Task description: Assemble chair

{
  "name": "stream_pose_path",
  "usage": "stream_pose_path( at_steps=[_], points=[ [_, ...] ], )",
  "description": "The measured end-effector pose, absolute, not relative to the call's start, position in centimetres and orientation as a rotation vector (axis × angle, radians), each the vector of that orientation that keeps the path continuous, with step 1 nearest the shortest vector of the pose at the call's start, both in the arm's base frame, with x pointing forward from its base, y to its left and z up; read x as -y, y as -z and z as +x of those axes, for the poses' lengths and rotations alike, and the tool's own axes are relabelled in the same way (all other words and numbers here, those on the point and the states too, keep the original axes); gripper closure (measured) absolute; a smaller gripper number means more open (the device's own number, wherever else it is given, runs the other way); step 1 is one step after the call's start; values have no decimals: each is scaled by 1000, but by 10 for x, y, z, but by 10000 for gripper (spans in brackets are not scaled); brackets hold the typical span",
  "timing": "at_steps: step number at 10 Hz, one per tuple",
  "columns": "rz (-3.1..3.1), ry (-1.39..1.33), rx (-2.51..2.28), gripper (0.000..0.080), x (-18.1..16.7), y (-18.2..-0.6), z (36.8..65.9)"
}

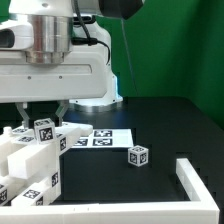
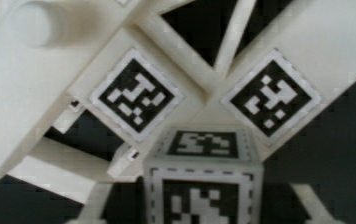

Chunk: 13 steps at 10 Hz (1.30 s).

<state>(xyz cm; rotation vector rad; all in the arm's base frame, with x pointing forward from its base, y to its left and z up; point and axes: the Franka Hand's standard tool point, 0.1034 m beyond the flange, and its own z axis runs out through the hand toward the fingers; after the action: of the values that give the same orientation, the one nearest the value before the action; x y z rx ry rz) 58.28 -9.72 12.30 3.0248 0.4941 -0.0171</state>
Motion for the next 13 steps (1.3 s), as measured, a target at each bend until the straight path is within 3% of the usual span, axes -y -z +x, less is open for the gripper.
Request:
stream_pose_path(
  at_steps=[9, 13],
  points=[
    [2769, -43, 1361, 518, 103, -122, 583],
    [2608, -38, 1648, 514, 102, -121, 582]
  ],
)
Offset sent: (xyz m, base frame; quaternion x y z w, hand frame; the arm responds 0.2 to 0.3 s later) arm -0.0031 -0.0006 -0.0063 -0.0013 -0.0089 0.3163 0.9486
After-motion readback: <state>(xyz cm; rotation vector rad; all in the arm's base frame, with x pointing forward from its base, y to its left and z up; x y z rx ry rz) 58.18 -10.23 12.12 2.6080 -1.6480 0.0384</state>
